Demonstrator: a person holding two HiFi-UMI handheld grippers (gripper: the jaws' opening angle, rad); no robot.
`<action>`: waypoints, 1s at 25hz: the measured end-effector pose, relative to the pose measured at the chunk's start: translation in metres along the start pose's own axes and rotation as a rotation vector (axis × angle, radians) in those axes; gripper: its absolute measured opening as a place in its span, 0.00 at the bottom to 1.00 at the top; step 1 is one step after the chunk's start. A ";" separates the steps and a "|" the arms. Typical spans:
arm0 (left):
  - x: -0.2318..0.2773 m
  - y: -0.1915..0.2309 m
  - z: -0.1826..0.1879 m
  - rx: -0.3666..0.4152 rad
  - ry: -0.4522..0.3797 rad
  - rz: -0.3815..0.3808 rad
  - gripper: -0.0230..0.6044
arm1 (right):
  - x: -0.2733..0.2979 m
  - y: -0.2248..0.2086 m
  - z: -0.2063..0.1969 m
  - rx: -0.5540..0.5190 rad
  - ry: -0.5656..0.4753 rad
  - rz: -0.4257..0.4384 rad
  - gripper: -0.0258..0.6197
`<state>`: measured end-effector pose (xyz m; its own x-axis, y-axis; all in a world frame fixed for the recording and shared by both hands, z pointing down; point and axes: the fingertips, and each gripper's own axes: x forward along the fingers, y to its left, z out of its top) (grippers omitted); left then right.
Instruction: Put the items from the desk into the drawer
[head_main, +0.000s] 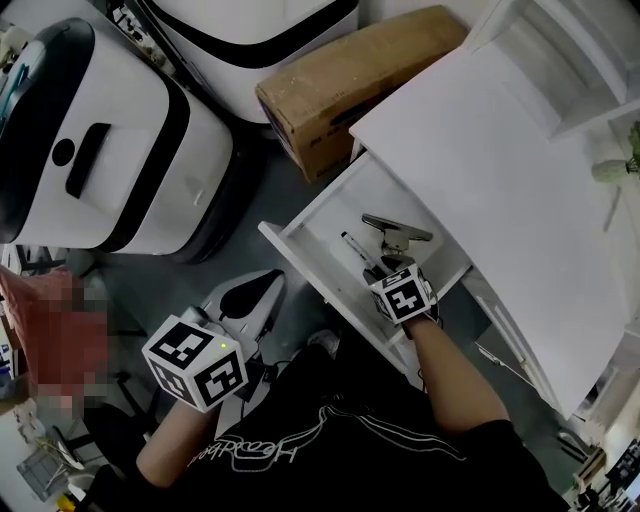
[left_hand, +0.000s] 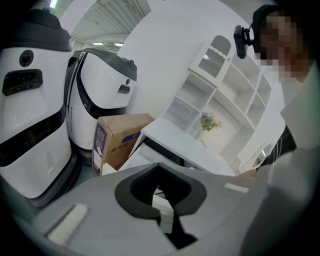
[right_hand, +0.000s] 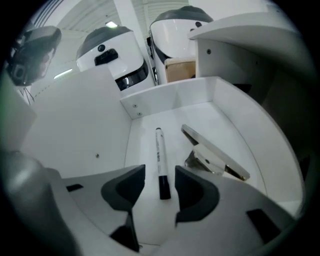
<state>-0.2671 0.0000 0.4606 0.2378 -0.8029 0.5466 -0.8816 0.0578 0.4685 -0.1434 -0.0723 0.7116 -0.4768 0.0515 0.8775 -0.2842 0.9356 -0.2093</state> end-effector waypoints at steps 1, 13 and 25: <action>-0.001 -0.003 0.002 0.012 -0.001 -0.015 0.05 | -0.008 0.001 0.003 0.022 -0.030 0.001 0.32; -0.038 -0.080 0.017 0.174 -0.013 -0.237 0.05 | -0.217 0.044 0.031 0.132 -0.464 0.003 0.41; -0.096 -0.188 0.044 0.361 -0.116 -0.485 0.05 | -0.462 0.130 0.057 0.074 -1.078 -0.133 0.08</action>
<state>-0.1427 0.0400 0.2892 0.6181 -0.7482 0.2412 -0.7714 -0.5182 0.3694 -0.0078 0.0061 0.2545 -0.9073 -0.4158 0.0622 -0.4196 0.8860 -0.1976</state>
